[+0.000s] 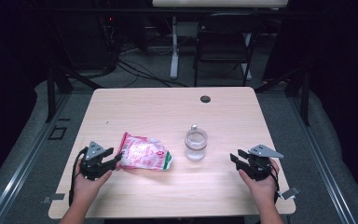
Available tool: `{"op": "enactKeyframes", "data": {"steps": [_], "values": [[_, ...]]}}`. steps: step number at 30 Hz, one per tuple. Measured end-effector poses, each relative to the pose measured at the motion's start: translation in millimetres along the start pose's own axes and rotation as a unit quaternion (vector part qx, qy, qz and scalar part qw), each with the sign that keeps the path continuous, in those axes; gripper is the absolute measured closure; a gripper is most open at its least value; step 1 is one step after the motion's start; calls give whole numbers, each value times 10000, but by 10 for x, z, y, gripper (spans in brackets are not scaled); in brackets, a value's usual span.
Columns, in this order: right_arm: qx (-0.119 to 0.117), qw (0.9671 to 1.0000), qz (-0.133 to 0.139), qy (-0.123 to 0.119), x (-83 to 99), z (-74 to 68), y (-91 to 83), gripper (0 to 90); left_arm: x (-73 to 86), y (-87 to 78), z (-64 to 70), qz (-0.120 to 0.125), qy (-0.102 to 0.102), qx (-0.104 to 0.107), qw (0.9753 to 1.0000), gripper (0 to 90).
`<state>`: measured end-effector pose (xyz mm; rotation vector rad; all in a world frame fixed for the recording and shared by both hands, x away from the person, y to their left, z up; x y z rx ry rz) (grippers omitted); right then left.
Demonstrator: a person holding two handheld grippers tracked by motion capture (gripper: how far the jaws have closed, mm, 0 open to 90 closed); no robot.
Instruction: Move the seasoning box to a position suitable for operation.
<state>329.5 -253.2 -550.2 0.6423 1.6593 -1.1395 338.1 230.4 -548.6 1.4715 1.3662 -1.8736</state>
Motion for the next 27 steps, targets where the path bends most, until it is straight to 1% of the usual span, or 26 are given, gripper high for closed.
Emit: {"op": "enactKeyframes", "data": {"steps": [1,2,3,4,5,6,8,9,10,12,14,16,17,19,23,24,26,27], "values": [[-8,10000,-17,-7,-10,-16,6,600,-18,-6,30,24,-25,46,10000,557],[-10,10000,-61,-46,-28,-31,12,604,-41,-1,65,92,-154,121,9998,556],[-45,9999,-77,-80,-59,-53,18,610,-72,13,96,103,-239,187,9995,554],[-92,9999,-33,-84,-103,-84,28,617,-114,34,128,97,-278,217,9993,542],[-97,9998,-39,-147,-158,-108,30,628,-165,60,164,94,-310,233,9992,538],[-142,9997,12,-180,-219,-142,43,644,-222,88,204,86,-305,262,9992,537],[-246,9992,1,-302,-333,-199,74,685,-343,144,294,115,-278,330,9990,538],[-294,9991,8,-295,-380,-228,105,698,-343,144,294,115,-278,330,9990,570],[-307,9990,-23,-322,-423,-248,141,708,-470,219,384,104,-271,397,9988,589],[-328,9990,-57,-301,-491,-271,231,736,-601,308,469,121,-335,442,9984,644],[-350,9991,-44,-251,-536,-290,326,765,-712,407,569,129,-420,539,9976,713],[-394,9990,-24,-197,-558,-310,413,796,-791,511,688,99,-430,647,9969,803],[-418,9990,-6,-158,-556,-323,450,809,-818,564,748,77,-383,671,9970,833],[-442,9987,46,-235,-531,-359,513,839,-847,670,863,36,-305,726,9969,890],[-400,9974,50,-595,-477,-420,597,883,-858,874,1067,-113,-234,789,9965,900],[-378,9972,87,-632,-473,-421,613,893,-861,921,1103,-151,-199,796,9965,900],[-366,9975,140,-585,-464,-401,636,900,-862,1014,1168,-194,-232,764,9966,900],[-368,9978,149,-523,-455,-386,649,900,-863,1055,1193,-226,-261,762,9965,900]]}}
Point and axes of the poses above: each handheld gripper's, and its own axes: y roughly forward along the jaws, x roughly out of its underside, z roughly to its right, the point moved 3 cm from there along y, roughly forward along the jaws, and after that the axes turned 9 degrees about z, right-handed, at the moved point
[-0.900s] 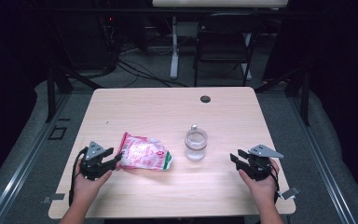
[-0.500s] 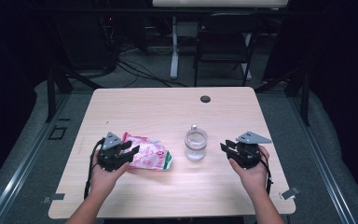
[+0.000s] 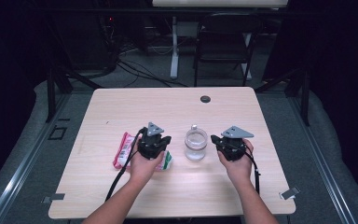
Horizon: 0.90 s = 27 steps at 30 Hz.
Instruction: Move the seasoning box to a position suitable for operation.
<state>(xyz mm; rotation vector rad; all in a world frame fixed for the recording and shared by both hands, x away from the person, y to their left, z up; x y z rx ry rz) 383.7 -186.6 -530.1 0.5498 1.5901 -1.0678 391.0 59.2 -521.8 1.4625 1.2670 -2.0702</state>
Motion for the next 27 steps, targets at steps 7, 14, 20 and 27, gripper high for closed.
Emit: {"op": "enactKeyframes", "data": {"steps": [7,14,20,27], "values": [[-150,9998,-143,46,75,58,179,900,9,244,126,-176,-56,8,9998,900],[-353,9988,-177,286,98,101,264,900,-12,350,194,-204,1,6,9998,900],[-330,9988,-203,288,97,68,278,900,-2,366,210,-155,21,29,9999,900],[-393,9986,-286,218,98,24,242,900,4,341,178,-130,-18,137,9998,900]]}}
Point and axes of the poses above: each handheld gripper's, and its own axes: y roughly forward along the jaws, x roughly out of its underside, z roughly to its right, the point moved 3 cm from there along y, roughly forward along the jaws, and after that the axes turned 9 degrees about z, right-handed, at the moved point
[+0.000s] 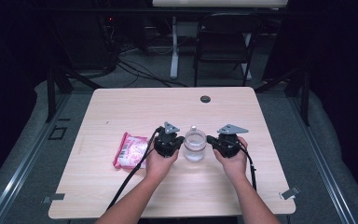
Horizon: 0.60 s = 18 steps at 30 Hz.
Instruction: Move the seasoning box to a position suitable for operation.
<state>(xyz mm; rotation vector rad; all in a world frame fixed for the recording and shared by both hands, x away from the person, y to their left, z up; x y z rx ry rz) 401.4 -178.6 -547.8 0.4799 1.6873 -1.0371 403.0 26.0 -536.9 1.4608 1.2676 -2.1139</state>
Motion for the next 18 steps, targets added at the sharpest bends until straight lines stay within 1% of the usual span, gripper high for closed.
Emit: {"op": "enactKeyframes", "data": {"steps": [3,6,8,12,14,16,17,18], "values": [[-20,10000,1,-32,6,-29,-17,900,3,-12,-5,-1,6,50,10000,900],[11,9999,-50,-91,27,-83,-81,900,9,-26,-1,-23,23,186,9998,900],[6,9999,-48,-120,37,-108,-125,900,13,-39,2,-49,97,252,9996,900],[22,10000,-53,-69,71,-169,-210,900,37,-66,28,-32,155,360,9992,900],[-5,9999,-100,-63,89,-202,-258,900,51,-88,34,-64,156,444,9989,900],[31,9999,-112,-106,109,-248,-305,900,67,-110,41,-64,191,538,9983,900],[31,9999,-112,-106,109,-248,-305,900,67,-110,41,-64,191,538,9983,900],[55,9998,-151,-148,127,-300,-354,900,82,-139,50,-89,231,625,9977,900]]}}
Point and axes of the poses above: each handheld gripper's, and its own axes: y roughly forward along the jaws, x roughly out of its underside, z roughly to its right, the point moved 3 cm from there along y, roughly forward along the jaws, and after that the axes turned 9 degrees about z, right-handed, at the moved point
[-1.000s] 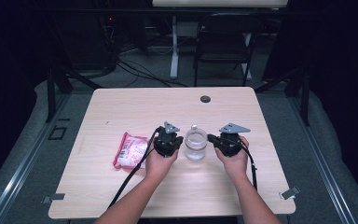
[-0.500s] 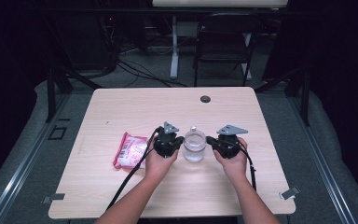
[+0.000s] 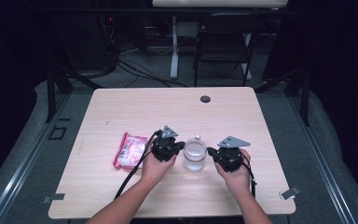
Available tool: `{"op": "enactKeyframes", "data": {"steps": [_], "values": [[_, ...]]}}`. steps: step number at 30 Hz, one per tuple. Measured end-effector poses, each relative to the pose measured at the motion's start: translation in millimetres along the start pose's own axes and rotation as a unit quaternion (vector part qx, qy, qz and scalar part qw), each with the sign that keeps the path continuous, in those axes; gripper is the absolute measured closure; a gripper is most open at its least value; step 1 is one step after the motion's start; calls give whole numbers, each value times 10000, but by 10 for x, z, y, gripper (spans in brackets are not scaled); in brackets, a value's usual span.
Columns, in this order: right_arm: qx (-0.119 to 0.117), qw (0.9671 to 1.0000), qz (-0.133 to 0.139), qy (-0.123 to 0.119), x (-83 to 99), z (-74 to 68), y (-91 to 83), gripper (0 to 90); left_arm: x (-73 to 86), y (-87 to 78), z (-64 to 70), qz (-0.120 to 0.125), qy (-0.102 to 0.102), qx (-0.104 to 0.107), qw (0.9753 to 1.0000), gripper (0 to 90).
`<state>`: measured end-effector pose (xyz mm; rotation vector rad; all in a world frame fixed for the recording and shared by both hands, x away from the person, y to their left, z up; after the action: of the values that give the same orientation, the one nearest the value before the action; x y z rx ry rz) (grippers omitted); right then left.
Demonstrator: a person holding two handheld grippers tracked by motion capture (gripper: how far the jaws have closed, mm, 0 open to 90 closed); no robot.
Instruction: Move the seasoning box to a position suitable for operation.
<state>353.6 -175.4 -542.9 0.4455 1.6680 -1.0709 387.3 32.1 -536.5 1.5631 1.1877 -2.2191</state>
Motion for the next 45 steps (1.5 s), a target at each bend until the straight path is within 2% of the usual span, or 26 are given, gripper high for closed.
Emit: {"op": "enactKeyframes", "data": {"steps": [7,14,15,20,21,22,23,24,25,26,28,30,31,32,33,35,36,37,40,41,45], "values": [[-5,9998,-91,-195,53,-185,-144,900,66,-76,9,70,36,235,9997,900],[-31,9994,-251,-229,109,-324,-238,900,108,-130,16,59,169,471,9987,900],[-45,9991,-334,-245,123,-366,-264,900,123,-147,8,63,163,582,9982,900],[-196,9985,-485,-179,167,-469,-313,900,142,-156,-8,91,195,677,9975,900],[-419,9972,-566,-245,197,-562,-327,880,146,-154,-8,95,207,753,9969,900],[-419,9972,-566,-245,197,-562,-327,880,146,-154,-8,95,207,753,9969,900],[-591,9955,-586,-463,211,-679,-329,870,151,-143,9,116,242,776,9966,900],[-591,9955,-586,-463,211,-679,-329,870,151,-143,9,116,242,776,9966,900],[-566,9940,-576,-742,213,-747,-346,870,159,-145,28,75,409,775,9961,899],[-527,9936,-571,-822,211,-754,-367,874,159,-145,28,75,409,775,9961,897],[-396,9950,-467,-785,211,-705,-413,888,170,-185,34,108,502,667,9965,887],[-335,9959,-415,-724,212,-654,-440,897,171,-218,28,108,506,682,9963,886],[-188,9982,-285,-486,226,-531,-476,900,180,-248,29,137,444,677,9966,887],[-188,9982,-285,-486,226,-531,-476,900,192,-279,21,146,441,695,9965,887],[-71,9991,-195,-364,239,-407,-488,900,224,-325,24,121,325,755,9965,888],[-14,9995,-114,-297,239,-299,-480,900,240,-357,42,150,286,686,9971,891],[-14,9995,-114,-297,239,-299,-480,900,240,-357,42,150,286,686,9971,892],[15,9998,-1,-191,223,-205,-457,900,248,-394,67,162,317,748,9966,892],[-52,9999,131,-4,187,-108,-389,896,277,-429,104,139,336,762,9964,892],[-79,9999,137,31,180,-90,-359,893,319,-465,142,47,339,833,9959,893],[-169,9998,106,34,171,-81,-229,883,378,-494,225,52,318,927,9952,894]]}}
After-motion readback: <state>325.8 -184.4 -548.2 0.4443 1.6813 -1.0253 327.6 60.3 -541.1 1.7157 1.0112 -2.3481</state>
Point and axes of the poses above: each handheld gripper's, and its own axes: y roughly forward along the jaws, x roughly out of its underside, z roughly to its right, the point moved 3 cm from there along y, roughly forward along the jaws, and after that the axes turned 9 degrees about z, right-handed, at the moved point
